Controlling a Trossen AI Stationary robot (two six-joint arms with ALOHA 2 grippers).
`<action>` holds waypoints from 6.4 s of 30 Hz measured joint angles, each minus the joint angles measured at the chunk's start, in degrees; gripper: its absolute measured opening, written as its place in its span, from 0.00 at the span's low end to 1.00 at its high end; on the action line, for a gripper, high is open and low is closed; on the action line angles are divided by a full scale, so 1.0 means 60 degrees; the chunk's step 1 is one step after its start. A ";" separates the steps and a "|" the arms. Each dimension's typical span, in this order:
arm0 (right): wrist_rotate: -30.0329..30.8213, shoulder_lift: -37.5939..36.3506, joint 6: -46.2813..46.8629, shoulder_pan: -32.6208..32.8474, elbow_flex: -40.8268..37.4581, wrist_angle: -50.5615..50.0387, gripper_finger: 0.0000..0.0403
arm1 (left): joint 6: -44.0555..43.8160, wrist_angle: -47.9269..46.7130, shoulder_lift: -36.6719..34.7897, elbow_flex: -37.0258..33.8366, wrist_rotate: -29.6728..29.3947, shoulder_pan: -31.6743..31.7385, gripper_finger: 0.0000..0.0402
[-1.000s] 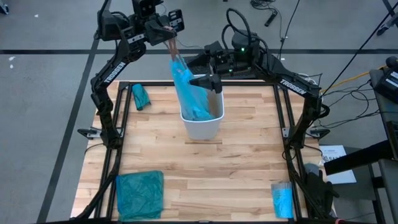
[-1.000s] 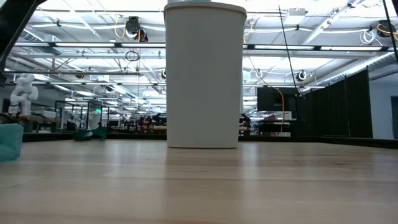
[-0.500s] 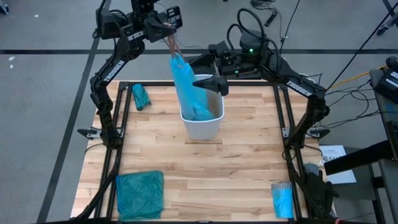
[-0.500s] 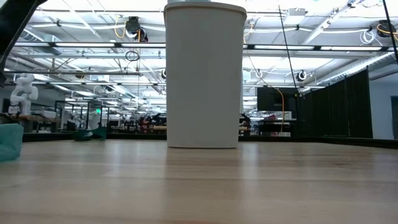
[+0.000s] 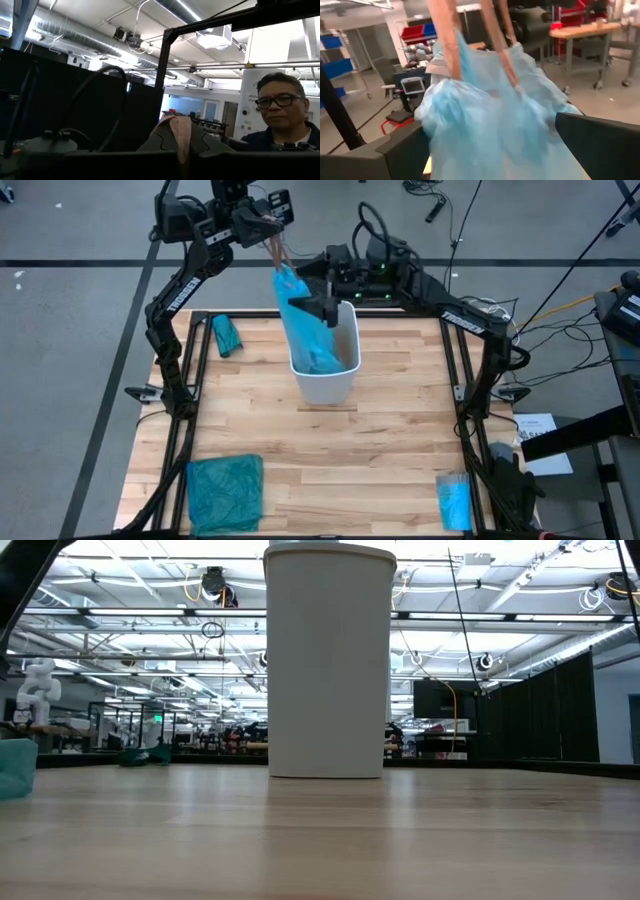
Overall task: Place trash/remove bag and relplace
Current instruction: Remove the blue trash bag from the white trash bin
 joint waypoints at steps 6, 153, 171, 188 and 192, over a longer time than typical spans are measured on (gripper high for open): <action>-0.0071 0.0549 0.0011 0.0058 0.0000 0.0414 0.99 | 0.0001 0.0000 0.0004 0.0000 -0.0140 -0.0170 0.00; 0.0707 -0.0836 -0.0526 0.0422 0.0000 -0.4476 0.84 | 0.4259 -0.0813 -0.3730 -0.0004 -0.0896 -0.0603 0.00; 0.0629 -0.0732 -0.1005 0.0278 0.0979 -0.2527 0.00 | 0.4175 -0.0798 -0.3730 0.0000 -0.0521 -0.0602 0.00; -0.1342 -0.0675 -0.0277 -0.0461 0.1635 0.0372 0.00 | 0.4776 -0.0720 -0.3657 0.0000 -0.0281 -0.0603 0.00; -0.1518 -0.0643 -0.0244 -0.0551 0.1959 0.0375 0.00 | 0.5641 -0.0715 -0.3761 0.0000 -0.0670 -0.0604 0.00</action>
